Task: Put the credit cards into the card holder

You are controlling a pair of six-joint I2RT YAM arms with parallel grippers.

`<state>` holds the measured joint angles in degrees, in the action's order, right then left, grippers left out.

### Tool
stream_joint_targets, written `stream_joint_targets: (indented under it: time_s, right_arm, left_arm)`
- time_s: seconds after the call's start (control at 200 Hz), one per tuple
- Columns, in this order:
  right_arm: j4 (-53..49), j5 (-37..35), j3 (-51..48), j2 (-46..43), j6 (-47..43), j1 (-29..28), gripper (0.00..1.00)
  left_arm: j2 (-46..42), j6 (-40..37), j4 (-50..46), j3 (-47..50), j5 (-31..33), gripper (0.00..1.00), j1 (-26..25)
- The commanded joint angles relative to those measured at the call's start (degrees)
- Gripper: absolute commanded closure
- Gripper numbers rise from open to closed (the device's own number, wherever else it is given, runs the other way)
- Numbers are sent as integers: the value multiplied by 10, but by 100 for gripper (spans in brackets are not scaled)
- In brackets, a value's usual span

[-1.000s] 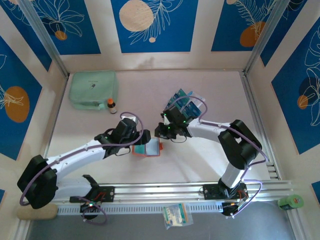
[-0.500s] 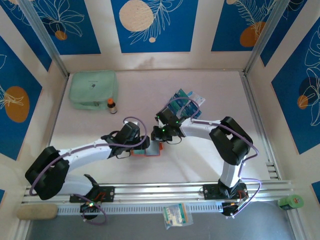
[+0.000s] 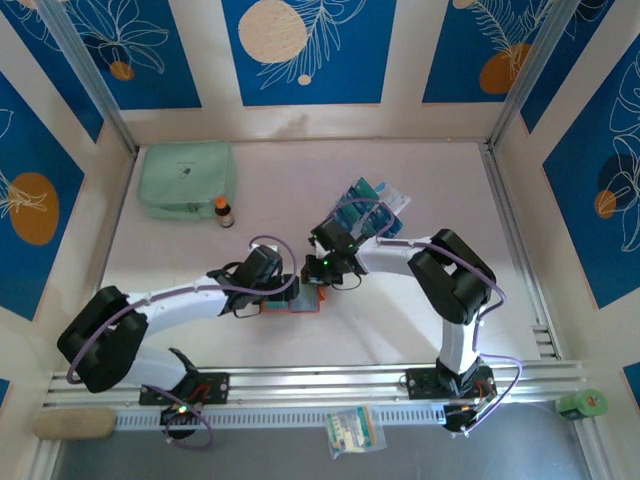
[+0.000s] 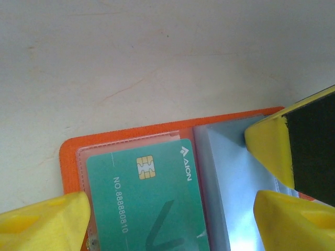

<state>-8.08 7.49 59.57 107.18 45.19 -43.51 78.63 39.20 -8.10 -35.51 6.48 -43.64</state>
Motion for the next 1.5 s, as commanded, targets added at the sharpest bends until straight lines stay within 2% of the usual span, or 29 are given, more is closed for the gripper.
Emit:
stream_joint_targets:
  time_s: [0.0, 0.33, 0.79, 0.89, 1.05, 1.215, 1.495]
  right_arm:
    - [14, 32, -11, 20, 23, -5, 91]
    - [24, 38, -14, 10, 35, -3, 91]
    - [18, 38, -16, -47, 35, 7, 90]
    - [15, 30, -24, -66, 35, 9, 88]
    - [11, 12, -40, -85, 37, 9, 78]
    - [19, 4, -59, -82, 42, 6, 72]
    - [40, 11, -71, -52, 49, 5, 70]
  left_arm:
    - [7, -11, 3, 4, 11, 18, -5]
    - [24, -17, 4, 8, 13, 19, -4]
    - [43, -20, 7, 11, 12, 31, -4]
    - [45, -20, 8, 12, 12, 32, -4]
    - [48, -19, 11, 12, 11, 34, -5]
    - [49, -18, 12, 11, 11, 34, -5]
    - [46, -18, 12, 13, 11, 34, -5]
